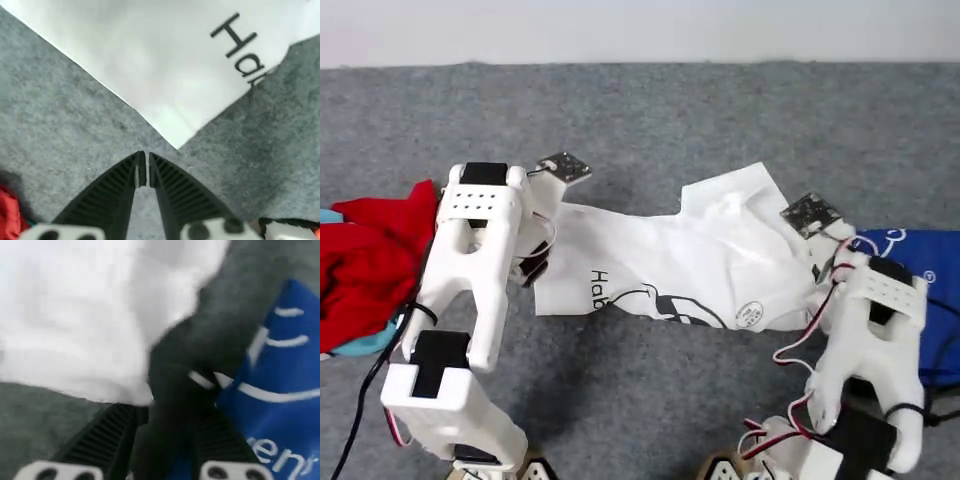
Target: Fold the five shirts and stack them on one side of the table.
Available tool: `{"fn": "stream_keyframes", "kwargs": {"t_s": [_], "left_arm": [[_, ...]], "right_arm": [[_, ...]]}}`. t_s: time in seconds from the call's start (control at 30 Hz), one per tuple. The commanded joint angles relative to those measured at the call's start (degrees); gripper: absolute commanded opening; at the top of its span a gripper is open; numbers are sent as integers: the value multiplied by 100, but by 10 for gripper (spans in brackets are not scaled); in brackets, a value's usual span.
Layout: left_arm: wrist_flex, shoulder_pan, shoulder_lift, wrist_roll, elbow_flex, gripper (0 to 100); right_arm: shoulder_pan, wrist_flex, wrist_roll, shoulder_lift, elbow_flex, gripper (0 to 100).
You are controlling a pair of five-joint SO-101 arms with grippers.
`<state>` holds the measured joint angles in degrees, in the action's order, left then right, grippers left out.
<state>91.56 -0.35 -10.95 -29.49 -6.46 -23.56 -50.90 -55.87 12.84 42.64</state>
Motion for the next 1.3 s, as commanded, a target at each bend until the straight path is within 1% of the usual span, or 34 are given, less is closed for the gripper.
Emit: {"fn": "stream_keyframes", "kwargs": {"t_s": [0.0,0.07,0.13,0.2,0.27,0.37,0.47,0.53,0.6,0.67,0.77,0.9,1.0,1.13,1.2,1.27], "left_arm": [[-413,97,79,211,57,14],[-633,202,97,677,189,14],[-668,273,97,1108,497,14],[-651,387,97,1380,813,14],[-580,527,44,1451,989,14],[-782,651,-176,1442,673,14],[-1169,492,-712,1433,286,14],[-1187,308,-1125,1433,277,14],[-1125,132,-1451,1275,277,14],[-985,-18,-1688,862,286,14],[-879,-264,-1820,369,286,14],[-1187,-695,-1873,-97,286,13],[-1231,-905,-1873,-343,277,13],[-1222,-976,-1873,-659,268,13],[-1160,-914,-1811,-659,277,13],[-774,-703,-1679,-475,453,13]], "right_arm": [[-66,163,-53,163,35,140],[-75,48,-53,189,35,140],[-84,-110,-53,198,0,140],[-84,-233,-44,198,-9,140],[-84,-259,-35,198,-9,140],[-84,-259,-35,207,-9,140],[-57,-268,-35,365,-9,140],[-57,-338,-35,681,-9,140],[-48,-444,-35,1059,-35,140],[-48,-505,18,1367,-88,140],[-40,-497,440,1640,-185,139],[57,-549,589,1552,-176,139],[286,-796,607,1543,-185,139],[804,-734,993,1516,-193,139],[1042,-418,1213,1508,-193,139],[1218,-127,1503,1508,-193,139]]}}
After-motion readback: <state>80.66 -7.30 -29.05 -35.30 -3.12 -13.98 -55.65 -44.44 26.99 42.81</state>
